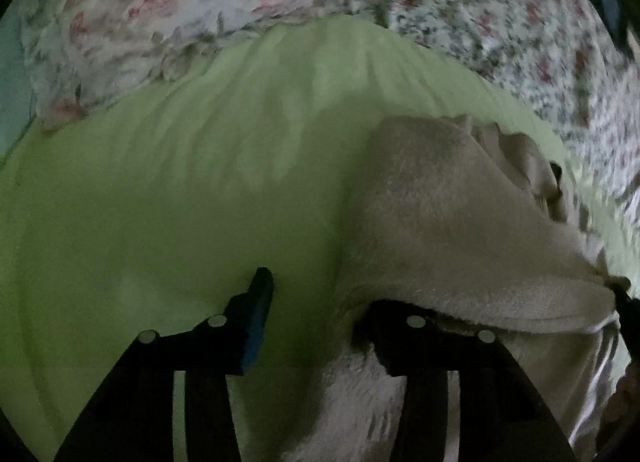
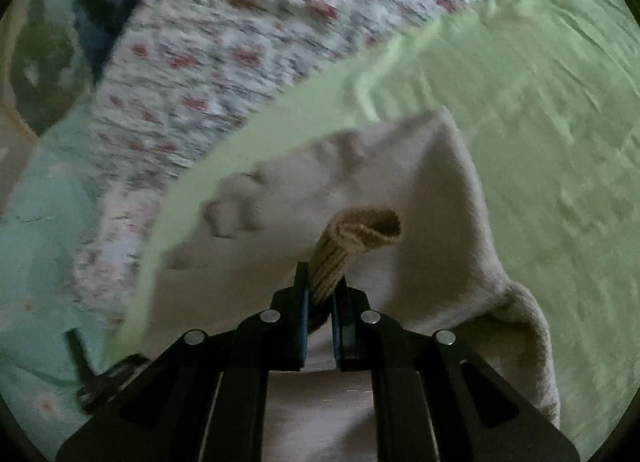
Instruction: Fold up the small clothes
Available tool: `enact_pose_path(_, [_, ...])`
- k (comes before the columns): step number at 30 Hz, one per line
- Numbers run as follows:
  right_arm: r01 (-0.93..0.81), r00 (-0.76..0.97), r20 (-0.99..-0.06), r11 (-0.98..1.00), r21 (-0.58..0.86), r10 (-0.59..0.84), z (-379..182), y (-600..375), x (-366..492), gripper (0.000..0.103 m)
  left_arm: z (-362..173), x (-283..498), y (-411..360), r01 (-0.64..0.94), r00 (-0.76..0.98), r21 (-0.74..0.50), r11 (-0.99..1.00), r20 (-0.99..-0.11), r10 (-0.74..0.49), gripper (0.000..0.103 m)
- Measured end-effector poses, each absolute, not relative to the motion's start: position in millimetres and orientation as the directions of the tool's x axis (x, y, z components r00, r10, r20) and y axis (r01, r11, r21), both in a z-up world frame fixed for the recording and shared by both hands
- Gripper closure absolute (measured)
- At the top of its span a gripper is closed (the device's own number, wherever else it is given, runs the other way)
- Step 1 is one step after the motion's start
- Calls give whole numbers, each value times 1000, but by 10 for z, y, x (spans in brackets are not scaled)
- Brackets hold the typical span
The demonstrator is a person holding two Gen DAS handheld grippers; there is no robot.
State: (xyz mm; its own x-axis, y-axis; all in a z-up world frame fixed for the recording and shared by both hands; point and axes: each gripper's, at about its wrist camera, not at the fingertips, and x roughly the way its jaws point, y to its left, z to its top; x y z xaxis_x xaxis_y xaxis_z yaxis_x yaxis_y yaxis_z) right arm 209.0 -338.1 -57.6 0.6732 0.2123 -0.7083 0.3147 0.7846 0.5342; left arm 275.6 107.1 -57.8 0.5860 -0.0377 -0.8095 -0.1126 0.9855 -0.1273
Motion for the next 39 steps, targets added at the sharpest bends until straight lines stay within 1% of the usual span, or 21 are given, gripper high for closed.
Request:
enact_pose_path(3, [375, 604, -766, 770, 516, 220, -822, -3446, 2083, 91, -611, 2708, 1085, -91, 586, -101, 991, -810, -29, 47])
enact_pose_path(5, [418, 559, -802, 764, 491, 209, -850, -3466, 2029, 86, -628, 2662, 1127, -77, 589, -111, 991, -807, -45, 46])
enact_pose_path(8, [439, 576, -809, 791, 427, 117, -541, -3357, 1938, 74, -622, 2590, 1186, -62, 608, -127, 990, -791, -64, 46])
enact_pose_path(9, [405, 612, -785, 812, 419, 99, -365, -3269, 1933, 67, -632, 2574, 1195, -64, 616, -136, 989, -785, -68, 46])
enact_pose_path(10, [369, 636, -764, 826, 425, 109, -254, -3193, 1957, 54, -635, 2552, 1208, -67, 622, -141, 988, -780, -69, 46])
enact_pose_path(12, [239, 669, -712, 844, 479, 214, -73, -2967, 2124, 36, -638, 2540, 1193, -74, 636, -137, 988, -770, -59, 46])
enact_pose_path(13, [166, 658, -697, 848, 504, 285, -17, -2793, 2287, 35, -636, 2528, 1184, -75, 641, -133, 988, -766, -55, 46])
enact_pose_path(16, [34, 637, -688, 878, 477, 349, 88, -2319, 2695, 34, -642, 2504, 1203, -76, 658, -149, 986, -750, -63, 45])
enact_pose_path(18, [-115, 562, -676, 854, 507, 477, 61, -1956, 3047, 27, -656, 2508, 1241, -71, 664, -179, 981, -743, -87, 45])
enact_pose_path(19, [-176, 496, -665, 814, 553, 559, -16, -1769, 3284, 27, -660, 2509, 1260, -69, 665, -194, 979, -740, -100, 44])
enact_pose_path(21, [-206, 394, -671, 772, 601, 628, -231, -1532, 3695, 26, -665, 2503, 1300, -65, 669, -224, 972, -733, -124, 44])
enact_pose_path(24, [-199, 256, -752, 794, 574, 607, -573, -1274, 4186, 26, -673, 2482, 1330, -57, 682, -259, 964, -715, -151, 44])
enact_pose_path(25, [-208, 161, -743, 758, 618, 650, -731, -1164, 4327, 26, -680, 2479, 1333, -56, 686, -264, 963, -710, -155, 44])
enact_pose_path(27, [-209, -26, -659, 641, 739, 751, -979, -923, 4502, 26, -691, 2471, 1333, -55, 694, -271, 961, -702, -158, 44])
enact_pose_path(28, [-218, -62, -646, 621, 753, 761, -1030, -815, 4550, 25, -689, 2468, 1326, -54, 696, -270, 961, -700, -158, 44])
enact_pose_path(29, [-235, -74, -650, 620, 748, 756, -1060, -701, 4601, 24, -689, 2465, 1321, -52, 698, -270, 961, -698, -159, 44])
enact_pose_path(30, [-256, -76, -650, 615, 746, 756, -1078, -560, 4665, 19, -689, 2463, 1325, -49, 699, -275, 960, -696, -164, 44])
enact_pose_path(32, [-258, -73, -599, 565, 783, 797, -1074, -416, 4745, 12, -686, 2468, 1343, -45, 697, -291, 956, -694, -179, 44])
enact_pose_path(34, [-232, -35, -523, 502, 833, 852, -1067, -350, 4831, 11, -662, 2460, 1344, -18, 689, -309, 951, -693, -212, 44])
enact_pose_path(37, [-173, 56, -437, 440, 881, 898, -1062, -523, 4825, 12, -537, 2378, 1318, 77, 665, -354, 932, -678, -313, 44])
enact_pose_path(39, [-160, 123, -383, 399, 903, 915, -1001, -755, 4761, 14, -381, 2278, 1298, 122, 676, -340, 932, -660, -329, 39])
